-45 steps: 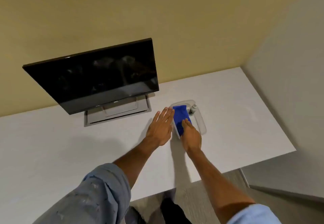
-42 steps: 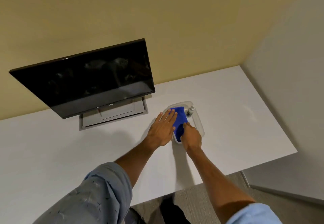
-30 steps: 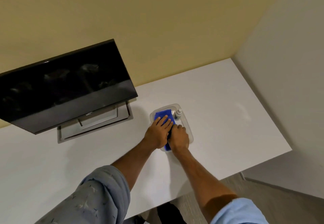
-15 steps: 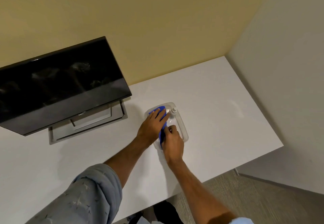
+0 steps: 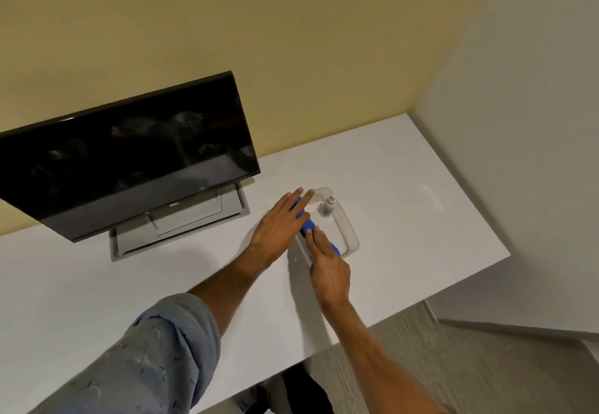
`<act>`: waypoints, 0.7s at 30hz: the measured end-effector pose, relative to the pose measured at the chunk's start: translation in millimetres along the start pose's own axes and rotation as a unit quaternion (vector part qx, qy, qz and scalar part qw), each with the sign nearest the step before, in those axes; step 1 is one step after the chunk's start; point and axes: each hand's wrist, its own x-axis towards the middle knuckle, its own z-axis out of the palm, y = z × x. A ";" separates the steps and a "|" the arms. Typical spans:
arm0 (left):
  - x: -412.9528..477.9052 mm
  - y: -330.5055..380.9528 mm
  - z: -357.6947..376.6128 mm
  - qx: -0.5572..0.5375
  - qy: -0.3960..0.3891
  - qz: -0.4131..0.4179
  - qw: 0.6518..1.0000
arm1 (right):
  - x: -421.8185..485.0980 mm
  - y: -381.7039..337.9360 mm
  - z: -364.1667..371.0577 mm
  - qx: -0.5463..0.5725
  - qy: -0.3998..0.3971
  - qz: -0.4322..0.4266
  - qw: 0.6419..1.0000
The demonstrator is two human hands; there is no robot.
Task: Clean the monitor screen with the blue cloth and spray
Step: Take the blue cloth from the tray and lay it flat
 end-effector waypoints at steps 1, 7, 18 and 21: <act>-4.8 -4.8 -4.8 0.005 0.011 0.005 1.000 | -1.2 -4.7 -3.0 -0.010 0.009 -0.005 1.000; -47.8 -39.2 -20.4 0.038 0.044 0.000 0.998 | -13.2 -42.8 -9.6 0.020 0.046 -0.054 0.997; -165.0 -133.5 23.7 0.016 -0.088 0.069 0.994 | -67.3 -131.9 75.7 0.146 -0.057 -0.003 0.988; -163.5 -146.0 34.3 0.014 -0.125 0.095 0.987 | -74.5 -146.2 103.7 0.242 -0.027 0.111 0.964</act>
